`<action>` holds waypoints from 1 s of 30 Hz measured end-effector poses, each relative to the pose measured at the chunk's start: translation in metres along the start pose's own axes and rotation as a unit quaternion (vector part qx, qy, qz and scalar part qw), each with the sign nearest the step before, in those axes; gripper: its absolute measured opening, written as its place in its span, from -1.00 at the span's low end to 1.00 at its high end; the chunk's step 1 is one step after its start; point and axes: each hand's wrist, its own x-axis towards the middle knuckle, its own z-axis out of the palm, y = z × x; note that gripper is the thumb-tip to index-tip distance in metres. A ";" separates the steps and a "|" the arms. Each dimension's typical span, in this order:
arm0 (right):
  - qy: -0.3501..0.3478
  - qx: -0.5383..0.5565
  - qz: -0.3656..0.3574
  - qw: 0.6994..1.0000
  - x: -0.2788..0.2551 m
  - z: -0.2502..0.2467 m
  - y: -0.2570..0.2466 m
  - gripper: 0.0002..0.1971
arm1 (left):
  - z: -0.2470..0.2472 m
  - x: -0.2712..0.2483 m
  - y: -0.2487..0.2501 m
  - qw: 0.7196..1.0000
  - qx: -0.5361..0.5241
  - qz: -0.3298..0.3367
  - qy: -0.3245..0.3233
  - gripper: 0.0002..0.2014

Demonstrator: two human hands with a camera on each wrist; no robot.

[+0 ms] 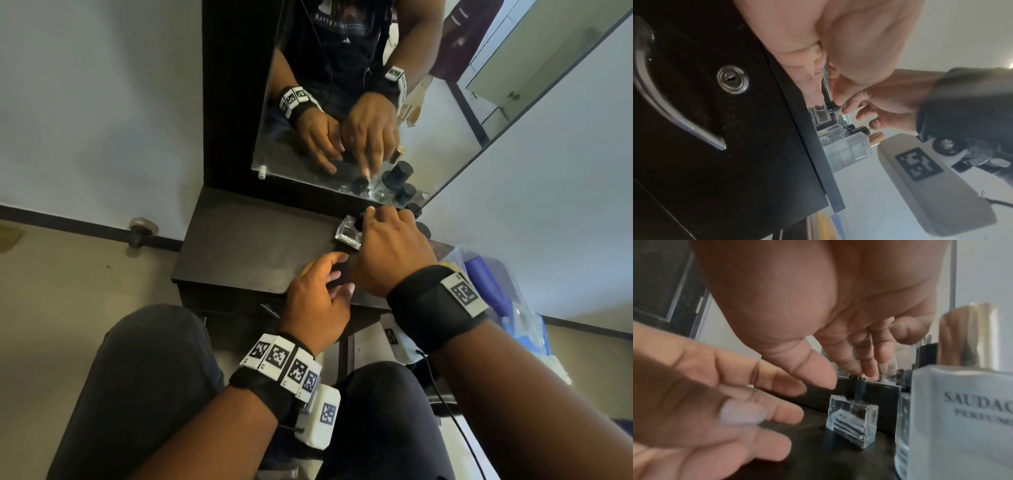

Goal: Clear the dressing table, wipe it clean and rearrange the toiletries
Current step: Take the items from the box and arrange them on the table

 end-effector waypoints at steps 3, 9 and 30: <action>-0.010 0.009 0.012 1.000 0.004 -0.003 -0.001 -0.30 | 0.001 0.000 0.000 1.000 -0.026 -0.007 -0.003 -0.51; -0.029 -0.022 0.012 0.999 0.016 -0.009 0.000 -0.36 | 0.004 0.002 -0.001 0.999 -0.034 -0.010 -0.011 -0.51; 0.014 0.053 0.020 0.998 0.040 -0.009 0.004 -0.70 | 0.007 0.001 0.003 1.000 -0.018 0.002 0.006 -0.67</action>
